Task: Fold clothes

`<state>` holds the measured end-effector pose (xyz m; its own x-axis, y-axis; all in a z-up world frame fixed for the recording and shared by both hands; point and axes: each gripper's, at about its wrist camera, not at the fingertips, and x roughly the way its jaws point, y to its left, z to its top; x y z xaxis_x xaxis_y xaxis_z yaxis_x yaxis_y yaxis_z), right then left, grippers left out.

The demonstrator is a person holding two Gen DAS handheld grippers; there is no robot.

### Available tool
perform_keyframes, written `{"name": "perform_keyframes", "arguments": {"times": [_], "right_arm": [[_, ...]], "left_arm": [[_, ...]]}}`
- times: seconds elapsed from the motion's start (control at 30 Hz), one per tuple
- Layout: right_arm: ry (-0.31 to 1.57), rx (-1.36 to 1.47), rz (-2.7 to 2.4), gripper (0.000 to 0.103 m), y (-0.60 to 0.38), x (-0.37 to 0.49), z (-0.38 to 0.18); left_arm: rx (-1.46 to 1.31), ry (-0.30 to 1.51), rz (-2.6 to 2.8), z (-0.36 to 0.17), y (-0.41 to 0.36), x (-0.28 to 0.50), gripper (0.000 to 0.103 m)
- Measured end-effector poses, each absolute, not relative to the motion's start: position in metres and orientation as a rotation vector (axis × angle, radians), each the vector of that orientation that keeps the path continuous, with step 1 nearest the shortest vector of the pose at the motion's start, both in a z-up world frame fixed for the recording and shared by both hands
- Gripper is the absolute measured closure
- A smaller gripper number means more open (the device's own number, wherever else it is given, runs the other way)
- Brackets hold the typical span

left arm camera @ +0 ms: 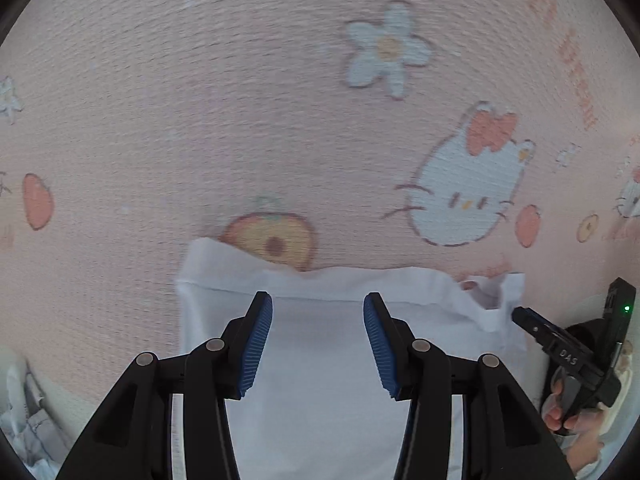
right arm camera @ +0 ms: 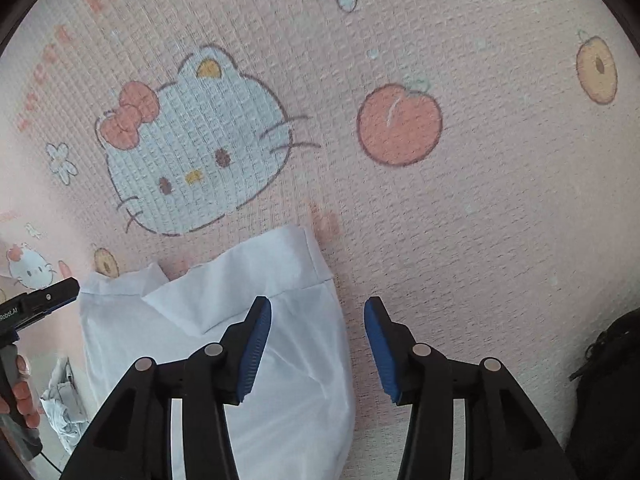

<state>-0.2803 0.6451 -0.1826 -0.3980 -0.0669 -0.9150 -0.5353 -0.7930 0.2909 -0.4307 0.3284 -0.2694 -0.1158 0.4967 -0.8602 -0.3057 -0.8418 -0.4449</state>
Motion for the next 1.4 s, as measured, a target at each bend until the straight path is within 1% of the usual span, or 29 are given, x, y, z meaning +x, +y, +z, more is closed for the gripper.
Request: {"name": "perform_keyframes", "arguments": {"times": [0.13, 0.3, 0.43, 0.5, 0.6, 0.7, 0.8, 0.97, 1.03, 1.07, 1.1, 1.13, 1.17, 1.2, 1.23, 1.27, 1.37, 1.4], "right_arm": [[0.805, -1.533, 2.222, 0.055, 0.643, -0.286, -0.19], [0.861, -1.511, 2.191, 0.055, 0.651, -0.287, -0.196], [0.944, -1.449, 2.223, 0.055, 0.659, -0.28, -0.192], [0.95, -1.446, 2.224, 0.055, 0.661, -0.278, -0.194], [0.957, -1.447, 2.218, 0.055, 0.665, -0.278, -0.198], [0.948, -1.437, 2.214, 0.055, 0.665, -0.278, -0.202], [0.924, -1.436, 2.216, 0.055, 0.664, -0.283, -0.207], [0.863, -1.475, 2.269, 0.056, 0.654, -0.287, -0.208], [0.813, -1.48, 2.285, 0.057, 0.649, -0.286, -0.209], [0.766, -1.481, 2.289, 0.062, 0.645, -0.286, -0.209], [0.732, -1.482, 2.291, 0.077, 0.642, -0.285, -0.21], [0.704, -1.484, 2.294, 0.082, 0.639, -0.285, -0.211], [0.675, -1.485, 2.305, 0.084, 0.636, -0.284, -0.211], [0.647, -1.486, 2.318, 0.089, 0.633, -0.284, -0.211], [0.597, -1.489, 2.329, 0.09, 0.629, -0.284, -0.21], [0.545, -1.479, 2.344, 0.092, 0.624, -0.283, -0.207], [0.383, -1.431, 2.358, 0.094, 0.612, -0.286, -0.197], [0.329, -1.415, 2.36, 0.095, 0.608, -0.287, -0.193]], "left_arm": [[-1.678, -0.225, 2.035, -0.287, 0.307, -0.436, 0.059], [-1.726, -0.257, 2.081, -0.305, 0.277, -0.444, 0.059], [-1.734, -0.354, 2.058, -0.316, 0.257, -0.45, 0.059], [-1.745, -0.425, 2.031, -0.324, 0.251, -0.452, 0.059], [-1.79, -0.528, 2.0, -0.338, 0.245, -0.454, 0.059], [-1.809, -0.595, 2.003, -0.345, 0.244, -0.454, 0.059], [-1.804, -0.646, 1.98, -0.346, 0.246, -0.454, 0.059], [-1.793, -0.684, 1.955, -0.35, 0.277, -0.449, 0.059], [-1.797, -0.602, 2.004, -0.348, 0.287, -0.448, 0.059], [-1.781, -0.565, 2.045, -0.347, 0.292, -0.445, 0.059], [-1.765, -0.527, 2.084, -0.345, 0.296, -0.442, 0.059], [-1.749, -0.485, 2.125, -0.343, 0.301, -0.439, 0.059], [-1.741, -0.416, 2.172, -0.341, 0.308, -0.435, 0.062], [-1.731, -0.348, 2.216, -0.338, 0.314, -0.431, 0.071], [-1.719, -0.288, 2.249, -0.335, 0.318, -0.428, 0.077], [-1.707, -0.227, 2.281, -0.332, 0.323, -0.426, 0.086], [-1.663, -0.043, 2.371, -0.323, 0.337, -0.418, 0.092], [-1.65, 0.004, 2.395, -0.32, 0.339, -0.416, 0.092]]}}
